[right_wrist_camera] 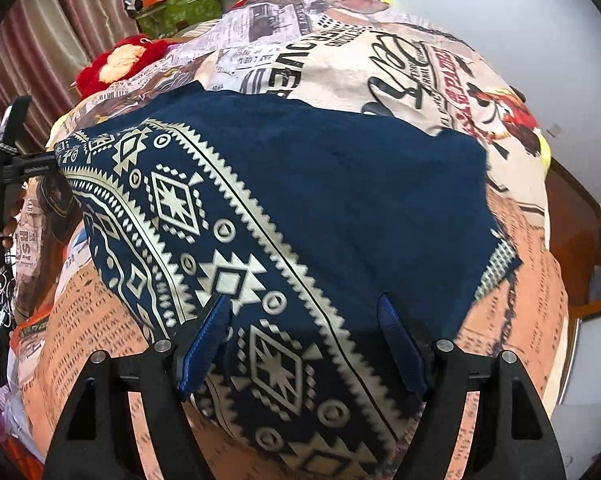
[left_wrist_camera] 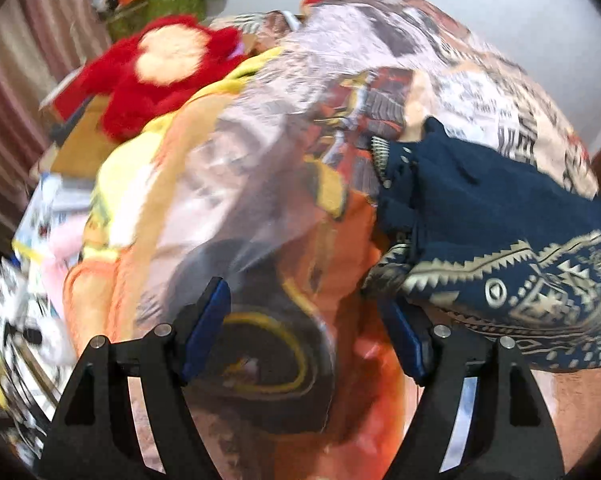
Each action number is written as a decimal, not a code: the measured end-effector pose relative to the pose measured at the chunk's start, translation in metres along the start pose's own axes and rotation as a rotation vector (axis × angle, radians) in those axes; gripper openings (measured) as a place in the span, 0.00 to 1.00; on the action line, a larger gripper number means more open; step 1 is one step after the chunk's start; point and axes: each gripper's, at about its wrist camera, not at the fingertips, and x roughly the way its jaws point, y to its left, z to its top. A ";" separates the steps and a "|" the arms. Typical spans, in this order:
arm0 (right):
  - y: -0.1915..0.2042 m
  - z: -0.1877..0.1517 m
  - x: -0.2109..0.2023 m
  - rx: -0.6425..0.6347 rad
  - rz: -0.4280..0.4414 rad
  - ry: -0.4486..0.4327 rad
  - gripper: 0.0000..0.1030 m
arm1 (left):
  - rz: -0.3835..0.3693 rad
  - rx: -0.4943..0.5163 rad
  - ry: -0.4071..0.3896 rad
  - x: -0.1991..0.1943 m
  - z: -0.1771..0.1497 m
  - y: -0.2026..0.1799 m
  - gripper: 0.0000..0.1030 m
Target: Fold large clothes
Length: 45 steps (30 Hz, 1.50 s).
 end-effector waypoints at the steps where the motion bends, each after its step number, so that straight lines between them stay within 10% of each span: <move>1: 0.000 -0.001 -0.001 -0.002 -0.012 0.001 0.73 | 0.014 -0.021 -0.011 -0.005 -0.002 0.007 0.74; 7: -0.002 -0.002 -0.012 0.024 -0.028 -0.016 0.73 | -0.132 -0.127 0.001 -0.032 -0.029 0.029 0.74; 17: 0.032 0.026 -0.039 -0.061 -0.062 -0.133 0.73 | -0.755 -0.436 0.237 0.010 -0.060 -0.030 0.76; 31: 0.046 0.047 0.022 -0.087 -0.047 -0.056 0.73 | -0.906 -0.686 0.191 0.055 -0.038 -0.029 0.76; 38: 0.034 0.041 0.030 -0.077 -0.010 -0.034 0.73 | -0.885 -0.719 0.119 0.046 -0.045 -0.004 0.76; 45: 0.033 0.038 0.030 -0.080 -0.010 -0.038 0.73 | -0.835 -0.792 0.229 0.082 -0.052 -0.018 0.76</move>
